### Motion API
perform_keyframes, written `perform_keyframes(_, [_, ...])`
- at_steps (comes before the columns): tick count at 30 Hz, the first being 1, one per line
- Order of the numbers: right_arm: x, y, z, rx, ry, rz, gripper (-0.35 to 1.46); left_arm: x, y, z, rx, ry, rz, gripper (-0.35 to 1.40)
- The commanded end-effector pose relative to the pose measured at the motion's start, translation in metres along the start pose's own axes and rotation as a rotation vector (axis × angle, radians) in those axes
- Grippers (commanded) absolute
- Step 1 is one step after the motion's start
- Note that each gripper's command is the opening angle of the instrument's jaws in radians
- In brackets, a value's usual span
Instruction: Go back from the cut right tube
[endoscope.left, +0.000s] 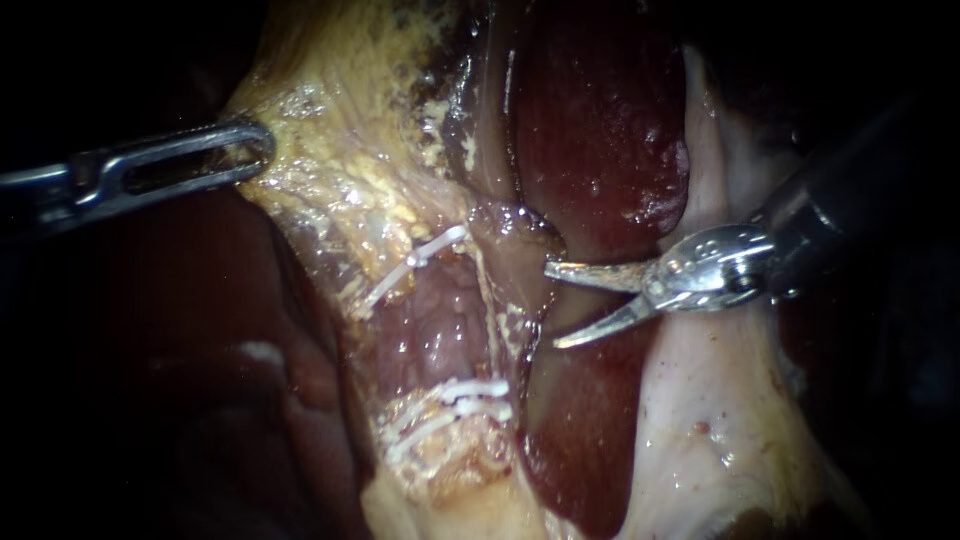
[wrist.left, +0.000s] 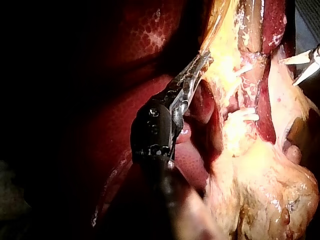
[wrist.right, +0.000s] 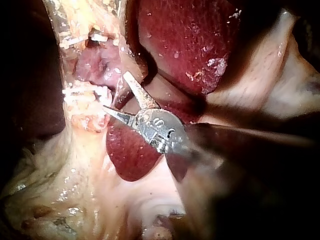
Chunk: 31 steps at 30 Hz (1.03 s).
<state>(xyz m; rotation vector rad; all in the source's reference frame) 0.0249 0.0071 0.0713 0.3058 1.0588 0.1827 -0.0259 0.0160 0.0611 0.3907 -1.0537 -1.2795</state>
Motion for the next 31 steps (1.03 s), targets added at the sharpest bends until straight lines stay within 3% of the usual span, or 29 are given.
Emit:
perform_keyframes(1, [0.0000,0.0000,0.0000,0.004,-0.001,-0.005,1.35,0.0002,0.0001,0.0003,-0.002,-0.001,0.001,-0.35])
perform_keyframes(5, [0.0000,0.0000,0.0001,0.002,0.002,-0.023,1.38,0.0015,0.0006,0.0020,0.005,-0.006,0.007,-0.35])
perform_keyframes(10, [0.0000,0.0000,0.0003,-0.001,0.007,-0.034,1.43,0.0034,0.0008,0.0052,0.010,0.025,0.011,-0.35])
perform_keyframes(16, [0.0000,-0.0001,0.0004,-0.002,0.009,-0.039,1.43,0.0050,-0.0001,0.0090,0.022,0.051,0.011,-0.35])
perform_keyframes(31, [0.0001,-0.0003,0.0003,-0.002,0.009,-0.046,1.43,0.0055,0.0000,0.0097,0.026,0.062,0.009,-0.35])
